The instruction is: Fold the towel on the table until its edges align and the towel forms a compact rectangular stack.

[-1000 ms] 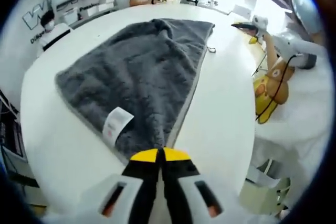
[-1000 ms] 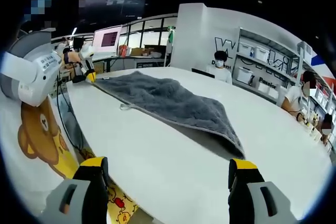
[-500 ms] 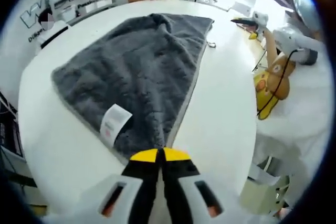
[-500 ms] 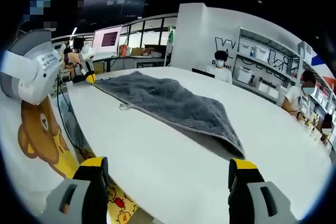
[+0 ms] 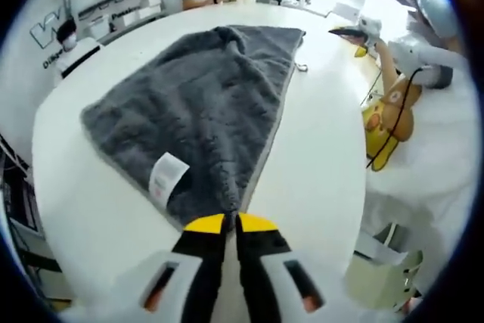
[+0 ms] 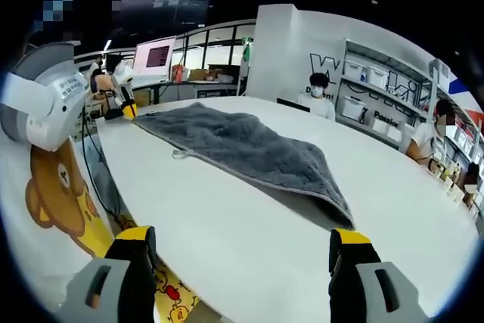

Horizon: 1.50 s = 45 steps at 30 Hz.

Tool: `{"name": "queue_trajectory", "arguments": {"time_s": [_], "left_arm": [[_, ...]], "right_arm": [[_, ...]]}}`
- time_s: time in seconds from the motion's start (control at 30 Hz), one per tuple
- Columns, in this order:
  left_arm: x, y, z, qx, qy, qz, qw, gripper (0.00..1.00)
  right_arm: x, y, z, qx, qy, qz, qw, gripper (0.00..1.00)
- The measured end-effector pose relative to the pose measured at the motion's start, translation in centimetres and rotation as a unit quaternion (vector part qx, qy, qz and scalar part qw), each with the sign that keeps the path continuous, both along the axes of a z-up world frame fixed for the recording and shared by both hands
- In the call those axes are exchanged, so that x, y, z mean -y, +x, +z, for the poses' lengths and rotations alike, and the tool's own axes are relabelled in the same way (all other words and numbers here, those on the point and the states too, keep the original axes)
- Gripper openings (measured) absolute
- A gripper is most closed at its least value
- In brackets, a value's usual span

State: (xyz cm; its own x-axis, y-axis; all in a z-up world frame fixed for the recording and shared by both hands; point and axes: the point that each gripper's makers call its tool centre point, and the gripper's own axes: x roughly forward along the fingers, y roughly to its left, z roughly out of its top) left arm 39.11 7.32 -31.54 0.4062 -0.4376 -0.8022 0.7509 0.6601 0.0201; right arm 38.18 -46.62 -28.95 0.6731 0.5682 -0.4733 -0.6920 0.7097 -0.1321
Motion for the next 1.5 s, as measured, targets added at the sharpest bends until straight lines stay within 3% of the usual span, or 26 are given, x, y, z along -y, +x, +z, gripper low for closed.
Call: {"name": "queue_trajectory", "arguments": {"time_s": [0.17,0.37,0.9,1.2,1.33,1.5], "left_arm": [[0.6,0.2,1.4,0.039,-0.020,0.009,0.9990,0.09],[2.5,0.6,3.2,0.096,-0.064,0.025,0.9930,0.13],[4.7,0.6,2.8,0.133,-0.109,0.036,0.9844,0.30],[6.5,0.7,3.8,0.188,-0.148,0.060,0.9692,0.48],[7.6,0.8,4.4,0.207,-0.200,0.082,0.9542,0.52],[7.9,0.9,4.1,0.218,-0.208,0.093,0.9489,0.55]], "right_arm": [[0.0,0.0,0.0,0.000,0.001,0.001,1.0000,0.99],[-0.2,0.1,-0.1,-0.002,0.001,0.003,1.0000,0.99],[-0.2,0.1,-0.1,-0.004,0.000,0.004,1.0000,0.99],[-0.4,0.2,-0.1,-0.009,-0.005,0.005,0.9999,0.99],[-0.5,0.4,0.1,-0.008,-0.006,0.005,0.9999,0.99],[-0.7,0.5,0.1,-0.012,-0.011,0.006,0.9999,0.99]]}}
